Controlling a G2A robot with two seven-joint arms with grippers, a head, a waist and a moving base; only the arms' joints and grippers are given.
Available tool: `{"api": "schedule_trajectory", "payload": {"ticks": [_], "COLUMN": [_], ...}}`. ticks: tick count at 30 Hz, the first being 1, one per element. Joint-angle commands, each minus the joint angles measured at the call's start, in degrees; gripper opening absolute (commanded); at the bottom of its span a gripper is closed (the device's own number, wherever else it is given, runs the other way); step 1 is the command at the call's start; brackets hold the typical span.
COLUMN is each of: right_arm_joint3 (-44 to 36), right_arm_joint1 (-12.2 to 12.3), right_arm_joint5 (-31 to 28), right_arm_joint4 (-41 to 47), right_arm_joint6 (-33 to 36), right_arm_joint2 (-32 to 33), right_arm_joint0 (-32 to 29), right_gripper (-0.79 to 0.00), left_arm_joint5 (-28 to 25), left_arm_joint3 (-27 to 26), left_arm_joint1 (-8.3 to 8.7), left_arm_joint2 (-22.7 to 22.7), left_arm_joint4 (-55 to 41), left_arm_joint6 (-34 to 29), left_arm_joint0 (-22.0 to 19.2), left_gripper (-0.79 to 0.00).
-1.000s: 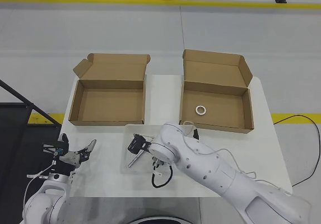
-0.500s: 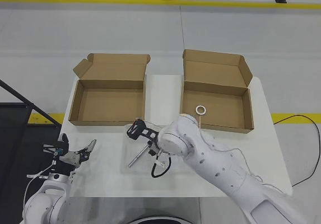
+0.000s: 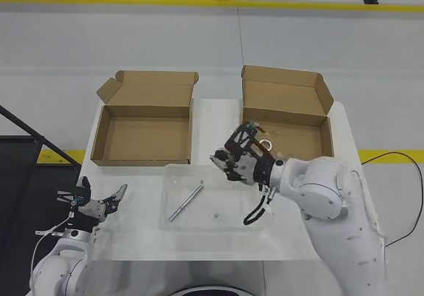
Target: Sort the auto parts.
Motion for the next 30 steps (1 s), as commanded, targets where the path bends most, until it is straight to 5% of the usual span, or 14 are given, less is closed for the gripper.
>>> {"api": "schedule_trajectory", "payload": {"ticks": [1, 8, 13, 20, 30], "right_arm_joint3": [-1.8, -5.4, -4.6, -1.6, 19.4], "right_arm_joint1": [0.4, 1.4, 2.0, 2.4, 1.2], "right_arm_joint5": [0.1, -4.4, -6.3, 5.9, 24.6], "right_arm_joint4": [0.2, 3.9, 4.6, -7.1, -28.6], "right_arm_joint6": [-2.3, -11.8, -11.8, -3.7, 18.7], "right_arm_joint2": [3.0, 9.6, 11.1, 7.9, -4.1], "right_arm_joint0": [-1.6, -7.3, -7.6, -2.3, 15.5], "right_gripper": [-0.785, -0.785, -0.785, -0.785, -0.785], "left_arm_joint5": [0.0, 0.0, 0.0, 0.0, 0.0], "left_arm_joint3": [0.0, 0.0, 0.0, 0.0, 0.0], "left_arm_joint1": [0.00, 0.00, 0.00, 0.00, 0.00], "left_arm_joint2": [0.0, 0.0, 0.0, 0.0, 0.0], "left_arm_joint4": [0.0, 0.0, 0.0, 0.0, 0.0], "left_arm_joint6": [0.0, 0.0, 0.0, 0.0, 0.0], "left_arm_joint0": [0.0, 0.0, 0.0, 0.0, 0.0], "left_gripper": [0.000, 0.000, 0.000, 0.000, 0.000]}}
